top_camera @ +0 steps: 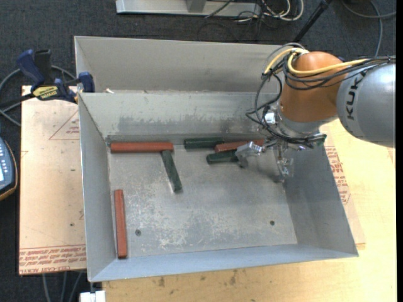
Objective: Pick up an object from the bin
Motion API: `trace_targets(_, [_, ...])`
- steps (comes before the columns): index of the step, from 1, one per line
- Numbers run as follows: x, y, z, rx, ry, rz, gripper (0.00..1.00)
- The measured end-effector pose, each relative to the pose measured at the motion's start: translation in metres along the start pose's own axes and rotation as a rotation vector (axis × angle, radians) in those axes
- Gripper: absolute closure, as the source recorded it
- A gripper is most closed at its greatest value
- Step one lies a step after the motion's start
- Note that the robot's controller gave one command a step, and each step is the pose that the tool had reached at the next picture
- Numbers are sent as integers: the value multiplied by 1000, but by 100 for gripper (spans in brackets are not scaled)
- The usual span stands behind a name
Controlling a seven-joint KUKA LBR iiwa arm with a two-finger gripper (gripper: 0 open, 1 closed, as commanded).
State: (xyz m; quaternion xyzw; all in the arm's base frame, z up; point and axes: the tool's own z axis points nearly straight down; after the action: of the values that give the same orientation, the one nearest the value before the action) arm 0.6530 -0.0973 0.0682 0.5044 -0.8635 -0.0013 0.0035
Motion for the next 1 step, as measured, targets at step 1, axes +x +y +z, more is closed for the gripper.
trace_targets(1, [0, 10, -35, 10, -7, -456, 0])
